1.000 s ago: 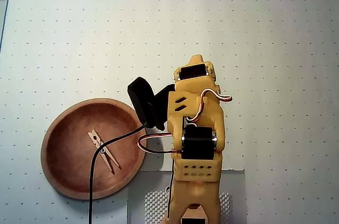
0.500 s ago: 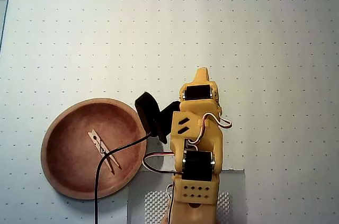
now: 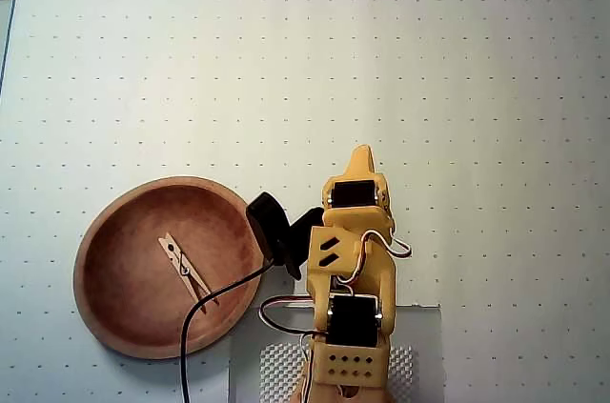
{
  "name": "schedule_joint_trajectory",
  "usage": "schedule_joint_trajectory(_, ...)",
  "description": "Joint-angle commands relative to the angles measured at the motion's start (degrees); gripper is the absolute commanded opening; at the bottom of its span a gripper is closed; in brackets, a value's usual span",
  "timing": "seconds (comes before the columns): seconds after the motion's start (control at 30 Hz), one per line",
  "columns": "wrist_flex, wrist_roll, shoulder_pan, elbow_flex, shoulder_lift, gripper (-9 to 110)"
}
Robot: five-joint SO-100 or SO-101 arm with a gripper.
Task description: Grasp a clothespin and put it in the bowl.
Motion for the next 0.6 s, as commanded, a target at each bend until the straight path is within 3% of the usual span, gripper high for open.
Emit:
schedule_joint_trajectory(0.0,-2.3,1.0,0.5,-0.5,0.6,-3)
schedule_joint_trajectory(0.2,-3.0,1.1,0.5,1.8,0.7,-3)
schedule_joint_trajectory(0.4,-2.9,9.4,0.0,4.4,0.7,-3)
schedule_joint_trajectory(0.57,-2.9,10.6,-0.3,8.7,0.8,-3)
